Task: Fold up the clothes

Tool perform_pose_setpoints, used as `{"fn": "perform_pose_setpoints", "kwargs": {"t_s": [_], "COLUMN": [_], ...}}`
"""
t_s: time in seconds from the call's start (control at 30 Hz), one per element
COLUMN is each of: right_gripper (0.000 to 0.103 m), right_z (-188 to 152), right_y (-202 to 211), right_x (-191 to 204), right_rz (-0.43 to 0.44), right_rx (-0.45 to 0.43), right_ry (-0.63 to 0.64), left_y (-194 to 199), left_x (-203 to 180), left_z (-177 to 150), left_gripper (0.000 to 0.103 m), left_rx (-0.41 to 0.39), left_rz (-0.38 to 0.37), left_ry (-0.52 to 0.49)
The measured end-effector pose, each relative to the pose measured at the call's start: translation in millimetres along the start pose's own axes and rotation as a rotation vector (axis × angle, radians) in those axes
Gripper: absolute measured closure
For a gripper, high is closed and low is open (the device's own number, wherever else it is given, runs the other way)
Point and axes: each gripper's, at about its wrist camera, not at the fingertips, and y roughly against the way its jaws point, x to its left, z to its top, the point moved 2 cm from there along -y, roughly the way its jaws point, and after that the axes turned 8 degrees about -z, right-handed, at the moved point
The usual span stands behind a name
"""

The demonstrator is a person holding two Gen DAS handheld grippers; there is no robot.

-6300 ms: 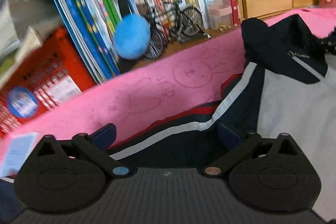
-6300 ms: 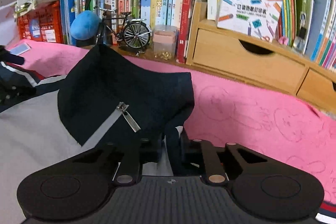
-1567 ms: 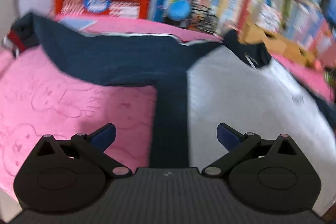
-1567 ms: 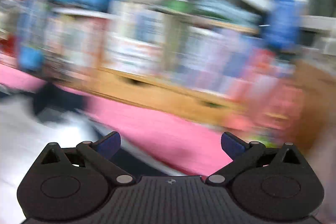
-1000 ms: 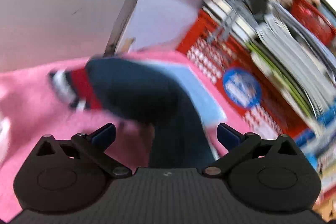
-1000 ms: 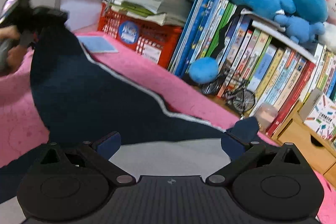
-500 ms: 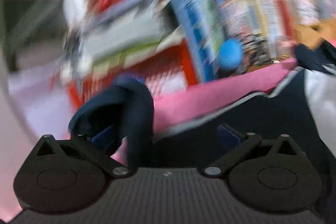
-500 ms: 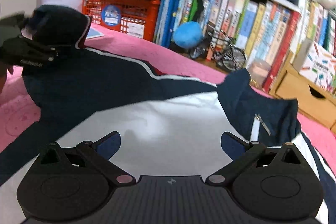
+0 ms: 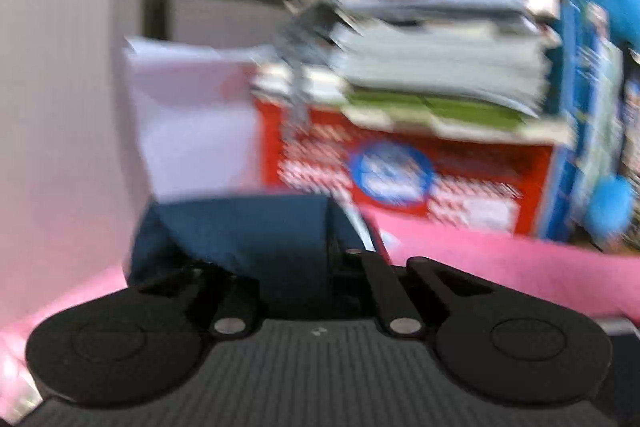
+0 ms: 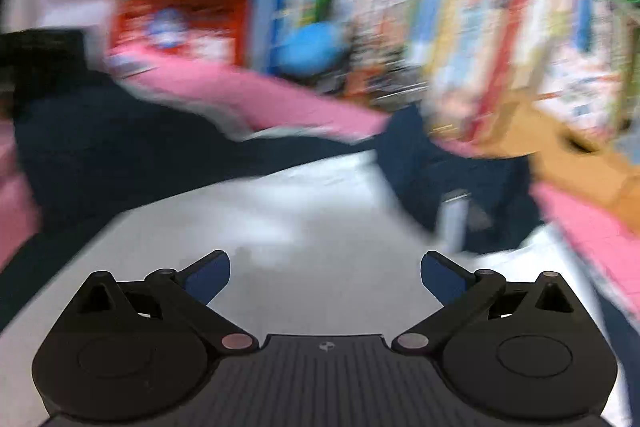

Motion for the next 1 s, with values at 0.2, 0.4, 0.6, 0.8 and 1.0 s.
{"fn": "perform_pose_setpoints", "kwargs": {"t_s": [0.2,0.4,0.6,0.8,1.0], "right_gripper": [0.000,0.071,0.098,0.098,0.083], "right_z": [49.5,75.1,125.9,165.0,137.0], "right_y": [-71.5,-135.7,-137.6,-147.4,-168.2], "right_x": [-56.8,-15.0,-1.3,8.6,16.4], "right_rz": [0.135,0.029,0.020,0.082,0.188], "right_rx": [0.107,0.194,0.134,0.054,0.110], "right_ry": [-0.308,-0.176,-0.215,-0.263,-0.320], "left_y": [4.0,-15.8,-33.5,-46.3,-93.4], "left_x": [7.9,18.0,29.4,39.3,56.2], "left_z": [11.3,11.0,45.4,61.8,16.4], "left_gripper": [0.098,0.098,0.099,0.099,0.074], "left_rx": [-0.009,0.011,-0.053,-0.115,0.213], "left_rz": [0.074,0.124,0.197,0.348,0.475], "left_ry": [-0.036,-0.018,0.066,0.007,-0.083]}}
